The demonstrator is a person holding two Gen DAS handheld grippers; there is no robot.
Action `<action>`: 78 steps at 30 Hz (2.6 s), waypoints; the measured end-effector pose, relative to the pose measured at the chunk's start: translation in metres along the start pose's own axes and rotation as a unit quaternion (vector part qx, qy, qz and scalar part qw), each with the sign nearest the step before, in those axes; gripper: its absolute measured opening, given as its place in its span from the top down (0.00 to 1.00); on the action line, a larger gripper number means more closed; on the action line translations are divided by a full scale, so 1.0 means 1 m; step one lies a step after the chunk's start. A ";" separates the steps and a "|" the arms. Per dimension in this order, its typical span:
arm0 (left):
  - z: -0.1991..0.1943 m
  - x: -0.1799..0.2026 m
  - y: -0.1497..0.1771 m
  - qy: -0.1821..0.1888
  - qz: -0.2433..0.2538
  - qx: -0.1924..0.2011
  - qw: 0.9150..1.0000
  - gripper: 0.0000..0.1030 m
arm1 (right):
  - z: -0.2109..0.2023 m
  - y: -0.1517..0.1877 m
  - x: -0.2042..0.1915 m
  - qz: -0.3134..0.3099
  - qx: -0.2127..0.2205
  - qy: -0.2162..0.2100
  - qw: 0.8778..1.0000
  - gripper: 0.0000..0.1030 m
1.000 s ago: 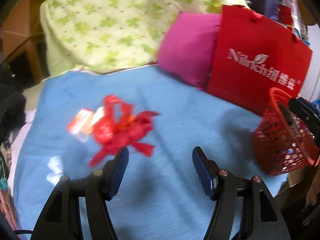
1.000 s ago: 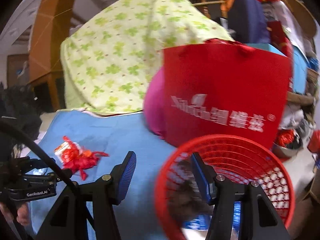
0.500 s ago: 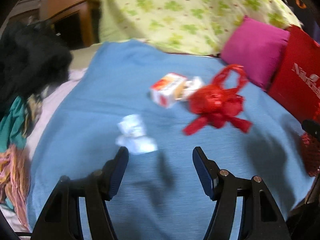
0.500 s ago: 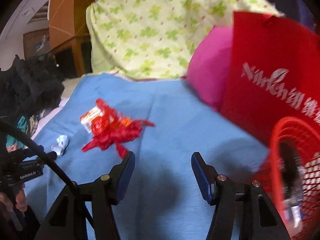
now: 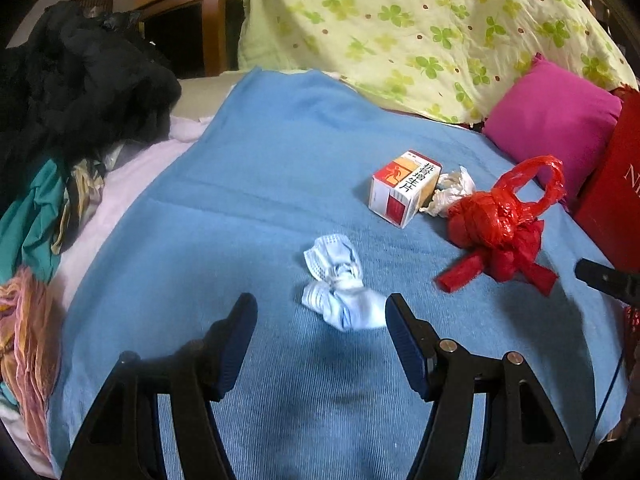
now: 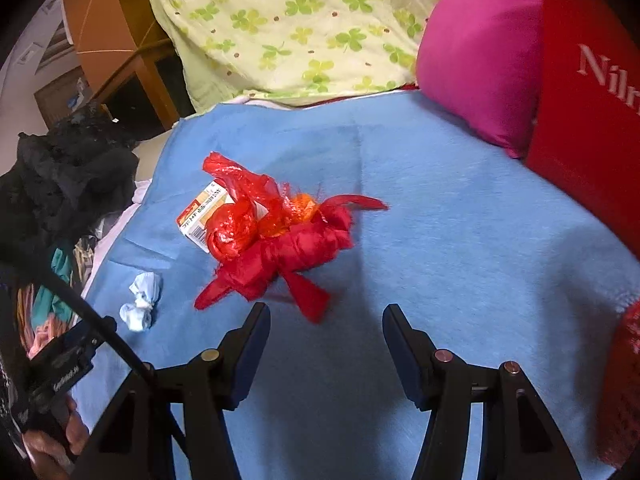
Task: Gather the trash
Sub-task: 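Move both tools back over the light-blue mask and red bag, then grasp the light-blue mask with the left gripper while the right gripper lowers onto the red mesh bag, then close the right gripper on the red mesh bag and lift it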
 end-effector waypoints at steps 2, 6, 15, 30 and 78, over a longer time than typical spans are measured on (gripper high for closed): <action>0.004 0.001 -0.004 -0.005 0.005 0.003 1.000 0.35 | 0.014 -0.008 -0.002 0.018 -0.010 -0.009 1.000 0.40; 0.013 0.008 -0.014 -0.020 0.030 0.007 0.999 0.35 | 0.040 -0.027 -0.001 0.051 -0.021 -0.016 0.998 0.40; 0.030 0.011 -0.023 -0.024 0.043 -0.001 0.999 0.35 | 0.088 -0.040 -0.004 0.119 -0.067 -0.038 0.990 0.40; 0.047 0.007 -0.023 -0.026 0.033 -0.026 0.999 0.35 | 0.104 -0.028 -0.042 -0.010 -0.032 0.039 0.999 0.52; 0.033 0.036 -0.016 0.036 0.072 -0.009 0.997 0.76 | 0.049 0.031 -0.046 -0.078 -0.076 0.020 0.994 0.58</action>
Point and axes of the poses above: each gripper's, at about its wrist camera, not at the fingertips, and z roughly the way its jaws point, x to its right, y to its underside, the point moved 5 cm from there along z, roughly the way its jaws point, and after that the axes turned 13 degrees about z, right-handed, at the moved point
